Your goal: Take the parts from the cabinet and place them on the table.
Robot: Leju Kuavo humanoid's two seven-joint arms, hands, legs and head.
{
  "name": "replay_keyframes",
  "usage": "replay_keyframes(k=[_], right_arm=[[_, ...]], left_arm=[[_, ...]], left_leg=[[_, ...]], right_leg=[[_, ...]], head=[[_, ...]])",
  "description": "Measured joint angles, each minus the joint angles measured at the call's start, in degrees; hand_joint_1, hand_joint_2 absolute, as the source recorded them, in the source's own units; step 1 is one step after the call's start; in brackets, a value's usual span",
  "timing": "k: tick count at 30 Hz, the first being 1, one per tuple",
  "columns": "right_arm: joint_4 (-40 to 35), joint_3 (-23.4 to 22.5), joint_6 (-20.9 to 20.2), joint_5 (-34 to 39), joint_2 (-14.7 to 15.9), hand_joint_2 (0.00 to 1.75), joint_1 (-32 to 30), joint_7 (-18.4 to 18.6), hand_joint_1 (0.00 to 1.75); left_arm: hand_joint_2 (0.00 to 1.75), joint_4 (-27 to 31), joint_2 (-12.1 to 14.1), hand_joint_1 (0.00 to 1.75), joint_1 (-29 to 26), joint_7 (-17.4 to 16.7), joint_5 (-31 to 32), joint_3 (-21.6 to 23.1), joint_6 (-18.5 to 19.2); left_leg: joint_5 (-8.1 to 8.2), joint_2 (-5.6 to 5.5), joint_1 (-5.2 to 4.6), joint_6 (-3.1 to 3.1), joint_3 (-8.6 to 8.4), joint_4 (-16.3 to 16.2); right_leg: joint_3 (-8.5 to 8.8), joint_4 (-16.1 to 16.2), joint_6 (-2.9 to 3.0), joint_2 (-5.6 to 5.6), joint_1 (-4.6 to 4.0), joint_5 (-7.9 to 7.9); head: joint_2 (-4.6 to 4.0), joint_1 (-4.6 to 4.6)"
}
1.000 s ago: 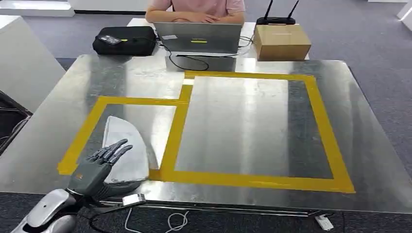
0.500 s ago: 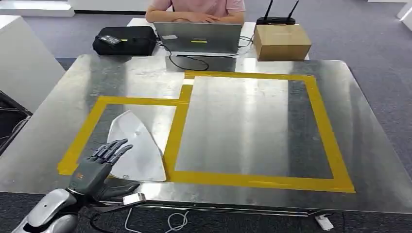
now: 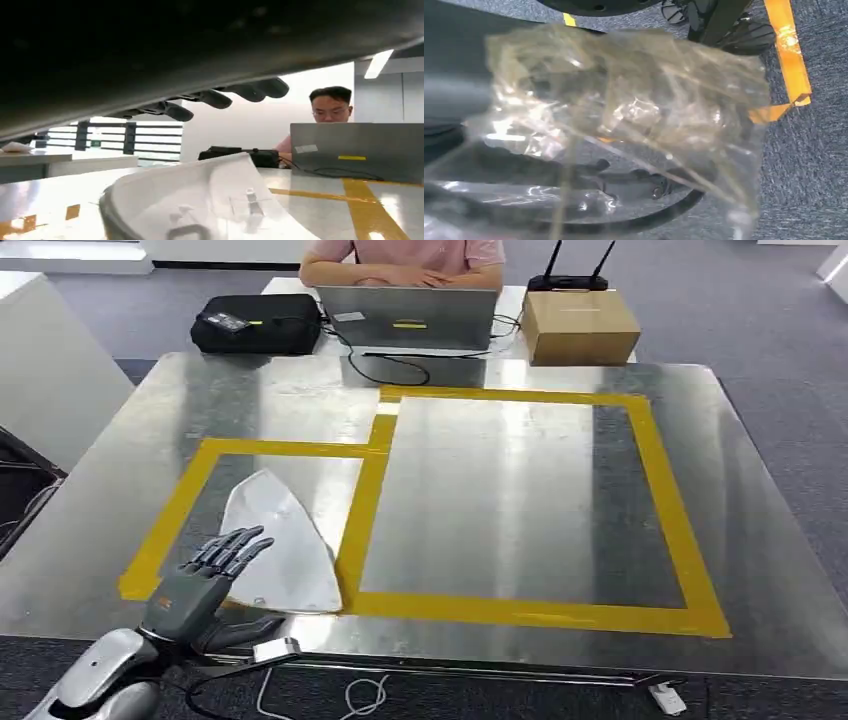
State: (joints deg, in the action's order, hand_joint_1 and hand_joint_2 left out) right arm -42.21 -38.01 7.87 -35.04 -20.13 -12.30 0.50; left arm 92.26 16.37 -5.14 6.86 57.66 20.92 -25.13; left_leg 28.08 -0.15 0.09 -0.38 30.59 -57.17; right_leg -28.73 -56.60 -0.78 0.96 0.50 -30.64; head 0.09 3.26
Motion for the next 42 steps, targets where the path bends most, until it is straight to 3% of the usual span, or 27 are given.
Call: replay_keyframes(k=[12,24,29,31,32,33,35,36,37,38,40,41,42], right_arm=[[-0.3,0.9,0.5,2.0,0.0,0.0,-0.7,1.1,0.0],[-3.6,4.1,1.9,6.5,0.0,0.0,-3.0,3.9,0.0],[-4.3,5.4,2.4,6.9,-0.2,0.0,-3.4,4.4,0.0],[-4.8,5.8,1.4,6.7,-0.3,0.0,-3.6,4.4,0.0],[-5.1,5.8,0.6,6.3,-0.3,0.0,-3.9,4.4,0.0],[-5.6,5.8,-0.2,6.0,-0.3,0.0,-4.1,4.5,0.0],[-6.4,5.5,-1.5,5.5,-0.3,0.0,-4.4,4.9,0.0],[-6.7,5.4,-1.6,5.6,-0.3,0.0,-4.6,5.0,0.0],[-6.7,5.5,-1.3,5.6,-0.3,0.0,-4.7,5.0,0.0],[-6.8,5.4,-0.8,5.9,-0.3,0.0,-4.8,5.1,0.0],[-6.8,5.6,0.4,6.5,-0.3,0.0,-4.7,5.4,0.0],[-6.8,5.8,1.1,6.9,-0.3,0.0,-4.7,5.5,0.0],[-6.8,6.1,1.4,7.1,-0.3,0.0,-4.5,5.5,0.0]], left_arm=[[0.0,0.0,-0.6,0.0,0.1,-0.2,0.5,-1.1,-0.4],[0.0,2.5,-1.5,0.0,1.4,-3.0,0.8,0.8,1.0],[0.0,3.0,-1.4,0.0,1.0,-3.2,-0.7,0.8,1.5],[0.0,3.5,-1.4,0.0,0.9,-3.2,-0.8,0.7,1.9],[0.0,3.7,-1.5,0.0,0.8,-3.2,-0.9,0.7,1.9],[0.0,3.7,-1.6,0.0,0.8,-3.2,-0.9,0.7,2.0],[0.0,3.8,-1.7,0.0,0.3,-3.2,-0.9,0.7,2.0],[0.0,3.8,-1.8,0.0,0.0,-3.2,-0.9,0.7,2.0],[0.0,3.8,-1.8,0.0,-0.1,-3.2,-0.8,0.7,2.0],[0.0,3.8,-1.8,0.0,-0.2,-3.3,-0.8,0.7,2.1],[0.0,3.8,-1.8,0.0,-0.2,-3.4,-0.8,0.5,2.3],[0.0,3.8,-1.8,0.0,-0.2,-3.4,-0.8,0.4,2.5],[0.0,3.9,-1.8,0.0,-0.3,-3.5,-0.8,0.2,2.7]], left_leg=[[0.0,0.0,0.0,0.0,-0.02,0.0],[0.01,0.02,-0.01,0.01,0.01,0.0],[0.25,0.01,-0.41,0.93,0.15,-0.4],[-0.92,0.03,-0.02,1.76,-0.22,1.3],[-1.41,0.25,0.2,1.89,-0.57,1.8],[-1.69,0.23,0.3,2.3,-0.41,2.0],[-1.69,0.23,0.25,2.31,0.12,1.8],[-1.78,0.25,0.25,2.19,0.34,1.8],[-1.85,0.24,0.26,2.1,0.48,1.7],[-1.91,0.22,0.32,1.99,0.63,1.5],[-1.88,0.08,0.5,1.61,0.91,1.0],[-1.79,0.03,0.59,1.19,1.1,0.5],[-1.86,-0.13,0.31,0.62,1.62,0.3]], right_leg=[[-0.34,0.0,0.0,0.01,0.0,-0.01],[0.01,0.0,-0.03,-0.03,0.01,0.02],[0.06,0.3,-0.82,0.03,0.43,0.27],[0.39,0.5,-1.54,0.08,0.17,0.4],[-0.37,-0.1,-1.6,-0.3,0.23,-0.79],[-1.44,-2.8,-1.56,-0.62,0.21,-3.03],[-5.46,-11.9,-1.75,-0.78,0.31,-7.51],[-7.25,-15.8,-1.86,-0.8,0.3,-8.78],[-7.56,-16.7,-1.97,-0.81,0.31,-8.26],[-6.53,-14.8,-2.04,-0.8,0.42,-6.35],[-1.57,-5.4,-2.23,-0.79,0.77,-1.19],[0.9,-0.3,-2.36,-0.89,0.98,-0.58],[1.93,0.0,-1.91,-1.31,0.57,-0.81]], head=[[0.0,0.0],[0.0,0.04],[0.0,0.07],[0.0,0.09],[0.0,-0.07],[0.0,-0.22],[0.0,-0.22],[0.0,-0.26],[0.0,-0.24],[0.0,-0.31],[0.0,-0.28],[0.0,-0.26],[0.0,-0.4]])
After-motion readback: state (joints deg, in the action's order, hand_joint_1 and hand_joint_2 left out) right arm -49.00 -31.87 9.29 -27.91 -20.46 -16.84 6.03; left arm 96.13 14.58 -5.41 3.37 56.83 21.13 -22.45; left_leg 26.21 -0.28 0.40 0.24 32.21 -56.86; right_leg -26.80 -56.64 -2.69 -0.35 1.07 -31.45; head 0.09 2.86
